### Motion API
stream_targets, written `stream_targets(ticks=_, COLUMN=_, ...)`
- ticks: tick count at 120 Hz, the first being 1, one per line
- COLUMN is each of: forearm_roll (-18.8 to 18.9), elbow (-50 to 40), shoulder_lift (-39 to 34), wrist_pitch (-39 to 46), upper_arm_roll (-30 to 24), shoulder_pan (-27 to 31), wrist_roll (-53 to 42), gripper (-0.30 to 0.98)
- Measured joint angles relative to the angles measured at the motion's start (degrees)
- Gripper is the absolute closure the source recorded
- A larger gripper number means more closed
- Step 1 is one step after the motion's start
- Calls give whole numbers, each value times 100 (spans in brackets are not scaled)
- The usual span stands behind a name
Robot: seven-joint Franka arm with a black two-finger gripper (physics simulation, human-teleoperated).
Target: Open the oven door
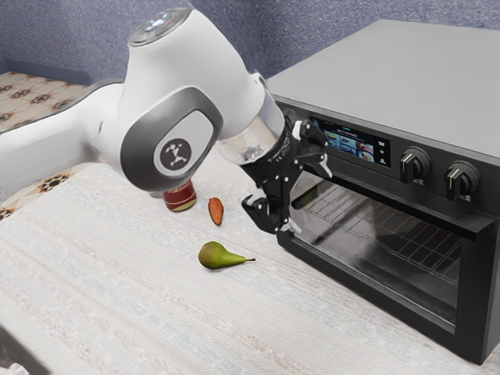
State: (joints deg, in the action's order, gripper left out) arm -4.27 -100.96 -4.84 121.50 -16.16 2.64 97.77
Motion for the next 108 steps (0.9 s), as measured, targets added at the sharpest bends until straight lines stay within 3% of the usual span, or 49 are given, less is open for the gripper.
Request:
stream_targets(ticks=43, forearm_roll=-42, elbow=-177, shoulder_lift=12, wrist_pitch=96, upper_arm_roll=23, shoulder_pan=35, wrist_roll=-157, gripper=0)
stream_targets(ticks=80, forearm_roll=-512, elbow=-2567, shoulder_lift=-2228, wrist_pitch=644, upper_arm_roll=-15, shoulder_pan=424, wrist_roll=-217, gripper=1)
stream_targets(ticks=96, forearm_roll=-1064, elbow=-3470, shoulder_lift=-3805, wrist_pitch=744, upper_arm_roll=-739, shoulder_pan=1211, wrist_roll=-236, gripper=2)
stream_targets(ticks=108, forearm_roll=-1268, elbow=-3465, shoulder_lift=-3902, wrist_pitch=762, upper_arm_roll=-687, shoulder_pan=1362, wrist_roll=-243, gripper=1)
